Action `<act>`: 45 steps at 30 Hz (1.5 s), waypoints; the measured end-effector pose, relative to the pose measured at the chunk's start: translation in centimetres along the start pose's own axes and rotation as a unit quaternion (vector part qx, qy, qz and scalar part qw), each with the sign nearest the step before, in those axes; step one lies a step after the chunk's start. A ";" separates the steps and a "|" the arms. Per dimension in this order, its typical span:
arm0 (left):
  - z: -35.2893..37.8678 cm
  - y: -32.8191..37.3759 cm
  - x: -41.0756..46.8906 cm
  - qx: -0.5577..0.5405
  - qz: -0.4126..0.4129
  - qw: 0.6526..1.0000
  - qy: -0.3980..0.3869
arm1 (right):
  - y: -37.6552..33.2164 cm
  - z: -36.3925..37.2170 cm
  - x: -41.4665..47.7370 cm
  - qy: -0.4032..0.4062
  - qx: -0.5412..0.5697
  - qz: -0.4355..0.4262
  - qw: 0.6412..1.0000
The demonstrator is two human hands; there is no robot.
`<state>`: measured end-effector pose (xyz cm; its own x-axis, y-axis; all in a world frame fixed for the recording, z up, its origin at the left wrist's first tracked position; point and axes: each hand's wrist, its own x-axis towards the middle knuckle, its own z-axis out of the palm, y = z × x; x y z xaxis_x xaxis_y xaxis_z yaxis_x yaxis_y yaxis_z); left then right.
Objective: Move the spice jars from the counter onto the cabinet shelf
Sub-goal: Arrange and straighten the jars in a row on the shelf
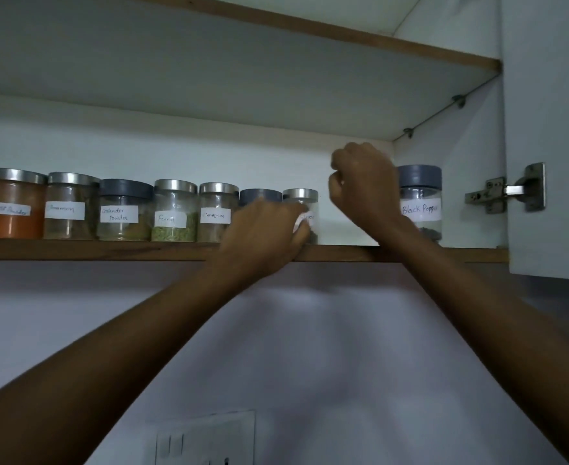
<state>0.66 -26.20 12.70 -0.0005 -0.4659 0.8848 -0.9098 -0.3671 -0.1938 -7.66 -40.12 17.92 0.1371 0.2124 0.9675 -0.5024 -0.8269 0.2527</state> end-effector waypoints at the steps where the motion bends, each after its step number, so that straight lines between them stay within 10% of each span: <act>1: 0.1 0.0 -0.6 0.023 0.020 1.000 -0.008 | 1.0 -0.8 -0.5 0.014 -0.008 0.001 1.000; 20: 0.1 0.5 -1.8 0.089 0.066 0.993 -0.043 | 8.0 -7.9 -1.9 -0.330 0.059 0.075 0.939; 45: 1.4 0.1 -2.0 0.122 0.101 0.987 0.025 | 6.1 4.9 -0.5 -0.367 0.005 0.068 0.928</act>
<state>1.17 -26.45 10.27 -0.1967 -0.5114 0.8365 -0.7623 -0.4568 -0.4585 -6.60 -47.81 18.92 0.6196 -0.3028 0.7242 -0.5501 -0.8257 0.1254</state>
